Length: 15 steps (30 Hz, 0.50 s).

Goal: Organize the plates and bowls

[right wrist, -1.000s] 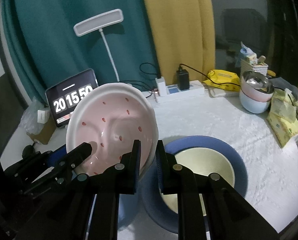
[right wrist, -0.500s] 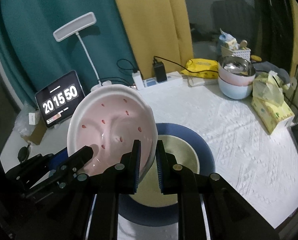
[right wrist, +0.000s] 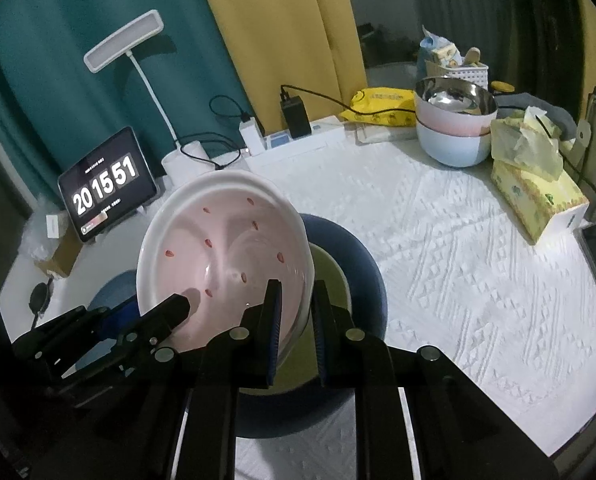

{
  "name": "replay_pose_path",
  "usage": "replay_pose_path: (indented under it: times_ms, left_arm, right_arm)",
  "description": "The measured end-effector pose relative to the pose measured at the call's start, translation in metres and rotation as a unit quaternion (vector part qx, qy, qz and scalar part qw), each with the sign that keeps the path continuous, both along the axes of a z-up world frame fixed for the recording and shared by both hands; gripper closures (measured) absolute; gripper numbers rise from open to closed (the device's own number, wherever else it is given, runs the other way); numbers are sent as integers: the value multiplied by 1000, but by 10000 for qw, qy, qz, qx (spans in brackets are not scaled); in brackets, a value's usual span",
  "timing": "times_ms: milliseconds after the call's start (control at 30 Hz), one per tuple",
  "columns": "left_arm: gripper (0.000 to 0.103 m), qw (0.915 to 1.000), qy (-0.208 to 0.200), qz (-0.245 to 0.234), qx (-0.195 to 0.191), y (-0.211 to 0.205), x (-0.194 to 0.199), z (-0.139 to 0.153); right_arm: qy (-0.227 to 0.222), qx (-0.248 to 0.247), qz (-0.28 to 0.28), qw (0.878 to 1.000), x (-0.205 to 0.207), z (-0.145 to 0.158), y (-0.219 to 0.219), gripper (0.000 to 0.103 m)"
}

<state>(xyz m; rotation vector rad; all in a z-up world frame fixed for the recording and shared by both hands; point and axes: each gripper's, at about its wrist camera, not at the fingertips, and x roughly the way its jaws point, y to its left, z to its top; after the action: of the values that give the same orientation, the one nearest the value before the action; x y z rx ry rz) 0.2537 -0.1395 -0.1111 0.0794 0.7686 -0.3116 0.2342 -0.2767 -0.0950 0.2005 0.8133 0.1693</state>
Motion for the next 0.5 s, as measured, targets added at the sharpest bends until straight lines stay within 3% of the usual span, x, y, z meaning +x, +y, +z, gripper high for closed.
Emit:
replay_pose_path:
  times_ms: [500]
  left_arm:
    - [81, 9996, 213, -100, 170, -5, 4, -13]
  right_arm:
    - [336, -180, 48, 9993, 2, -16, -1, 84]
